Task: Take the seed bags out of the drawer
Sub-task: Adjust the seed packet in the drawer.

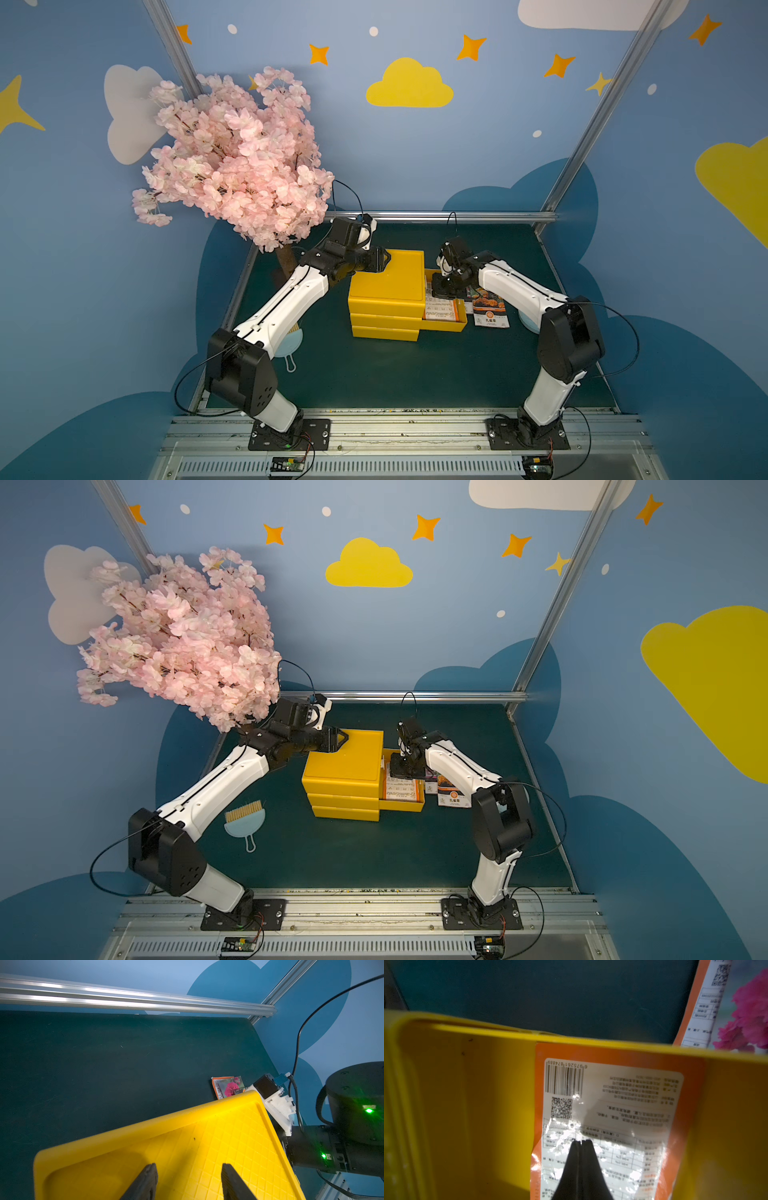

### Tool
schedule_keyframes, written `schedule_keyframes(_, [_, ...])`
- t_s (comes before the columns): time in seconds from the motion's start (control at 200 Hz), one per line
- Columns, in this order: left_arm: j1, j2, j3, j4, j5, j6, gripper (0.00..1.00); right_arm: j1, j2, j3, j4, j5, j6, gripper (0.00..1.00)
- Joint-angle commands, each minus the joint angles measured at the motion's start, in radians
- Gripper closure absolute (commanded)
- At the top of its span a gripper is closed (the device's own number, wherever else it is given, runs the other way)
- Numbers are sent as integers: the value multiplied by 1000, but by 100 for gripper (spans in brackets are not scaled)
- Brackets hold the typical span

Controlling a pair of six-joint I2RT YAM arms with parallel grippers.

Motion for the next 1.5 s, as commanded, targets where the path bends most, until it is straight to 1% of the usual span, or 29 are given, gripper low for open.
schedule_keyframes(0.0, [-8,96,-78,-245,7,-17,45,1,19,-31,39,-42,19,100])
schedule_keyframes(0.23, [-10,95,-76,-245,7,-20,45,1,25,-62,104,-138,47,100])
schedule_keyframes(0.38, [-10,98,-77,-246,6,-20,45,-11,34,-93,201,-285,93,100])
schedule_keyframes(0.446, [-10,101,-77,-246,5,-20,45,-22,25,-110,239,-329,117,100])
schedule_keyframes(0.686, [-8,104,-73,-245,6,-20,45,-63,-47,-127,247,-363,133,100])
schedule_keyframes(0.771, [-10,104,-73,-243,8,-21,45,-72,-82,-125,222,-343,121,100])
schedule_keyframes(0.881, [-10,108,-73,-241,8,-20,45,-74,-111,-100,152,-292,88,94])
schedule_keyframes(1.041, [-10,107,-72,-240,9,-20,45,-72,-116,-68,62,-206,47,86])
schedule_keyframes(1.091, [-9,106,-71,-240,8,-18,45,-68,-113,-63,42,-167,39,86])
schedule_keyframes(1.161, [-10,108,-71,-240,6,-19,45,-62,-108,-57,20,-112,29,92])
schedule_keyframes(1.262, [-10,106,-72,-239,6,-20,45,-52,-89,-48,-10,-38,16,94])
schedule_keyframes(1.347, [-9,106,-75,-237,8,-22,45,-48,-77,-44,-25,13,7,95])
schedule_keyframes(1.497, [-10,100,-78,-241,5,-22,45,-43,-76,-46,-28,58,1,95])
